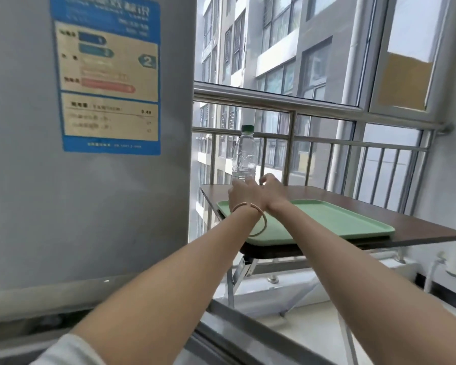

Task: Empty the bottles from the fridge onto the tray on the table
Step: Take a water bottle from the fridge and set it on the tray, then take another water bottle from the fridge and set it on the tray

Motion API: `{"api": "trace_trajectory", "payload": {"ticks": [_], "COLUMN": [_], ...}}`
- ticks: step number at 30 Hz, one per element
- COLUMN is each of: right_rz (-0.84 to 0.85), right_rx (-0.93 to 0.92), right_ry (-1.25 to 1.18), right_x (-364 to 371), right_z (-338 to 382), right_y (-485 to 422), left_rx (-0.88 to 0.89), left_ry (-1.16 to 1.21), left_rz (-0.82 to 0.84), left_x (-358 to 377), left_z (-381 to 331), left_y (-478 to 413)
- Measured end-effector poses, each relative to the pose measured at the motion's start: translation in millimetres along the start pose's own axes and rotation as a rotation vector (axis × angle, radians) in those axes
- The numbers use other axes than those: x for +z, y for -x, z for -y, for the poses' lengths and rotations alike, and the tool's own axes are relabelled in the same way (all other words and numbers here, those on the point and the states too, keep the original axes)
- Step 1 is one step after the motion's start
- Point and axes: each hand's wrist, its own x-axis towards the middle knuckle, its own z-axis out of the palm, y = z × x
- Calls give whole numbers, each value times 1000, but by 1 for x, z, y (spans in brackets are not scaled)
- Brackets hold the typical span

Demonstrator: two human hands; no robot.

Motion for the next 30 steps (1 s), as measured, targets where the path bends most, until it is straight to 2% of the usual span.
{"api": "trace_trajectory", "payload": {"ticks": [5, 9, 12, 19, 23, 28, 30], "right_rz": [15, 151, 262, 560, 717, 903, 924], "right_rx": [-103, -142, -155, -166, -229, -223, -188], "right_ry": [67, 37, 68, 105, 290, 357, 379], "right_x": [-39, -49, -36, 65, 136, 233, 274], "right_z": [23, 47, 65, 76, 73, 47, 30], "right_y": [71, 138, 190, 267, 296, 305, 299], "left_rx": [147, 112, 86, -54, -140, -290, -328], "left_ry": [-34, -71, -106, -480, -645, -801, -850], "left_rz": [-100, -117, -120, -51, 16, 63, 93], "left_x": [-37, -81, -124, -220, -260, -296, -302], "left_z": [-16, -18, 7, 106, 171, 260, 296], "left_y": [71, 122, 140, 156, 146, 122, 106]}}
